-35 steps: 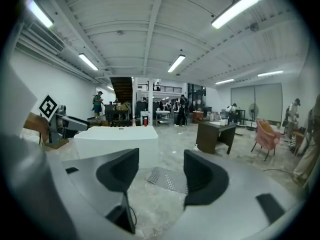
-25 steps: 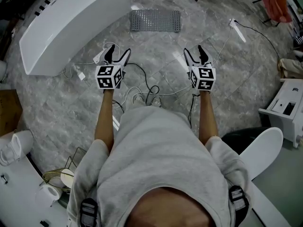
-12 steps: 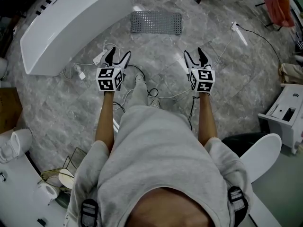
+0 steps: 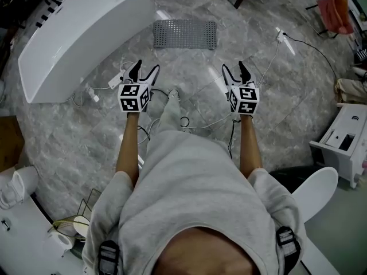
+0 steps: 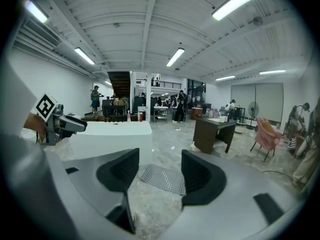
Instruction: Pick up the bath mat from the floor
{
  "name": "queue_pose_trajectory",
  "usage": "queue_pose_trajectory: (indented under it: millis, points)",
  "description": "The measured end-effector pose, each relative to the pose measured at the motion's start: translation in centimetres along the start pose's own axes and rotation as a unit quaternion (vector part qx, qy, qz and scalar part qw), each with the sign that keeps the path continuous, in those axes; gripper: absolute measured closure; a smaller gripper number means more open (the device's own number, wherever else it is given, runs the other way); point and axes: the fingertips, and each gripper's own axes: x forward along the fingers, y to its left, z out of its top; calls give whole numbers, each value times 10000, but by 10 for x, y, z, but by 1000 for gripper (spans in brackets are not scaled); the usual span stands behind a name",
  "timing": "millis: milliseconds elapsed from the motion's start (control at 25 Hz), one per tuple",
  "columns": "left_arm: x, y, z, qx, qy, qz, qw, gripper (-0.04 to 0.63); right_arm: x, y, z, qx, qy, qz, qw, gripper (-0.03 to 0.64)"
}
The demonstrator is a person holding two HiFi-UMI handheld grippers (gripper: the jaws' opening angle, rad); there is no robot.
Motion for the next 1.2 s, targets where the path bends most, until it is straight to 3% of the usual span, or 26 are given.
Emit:
queue_pose_trajectory:
  millis: [360,880,1200]
  points:
    - [78,57,34,-174,43,-193,9997,295,78,-22,37,-45,179,-165,9997,359]
    - [174,141,83,-116,157,-548,9983,296,188,-34,85,-19,341,-434,9985,359]
    - [206,165,99,-74,166,-677,9975,296,219,-37,94,1,419,-534,9977,359]
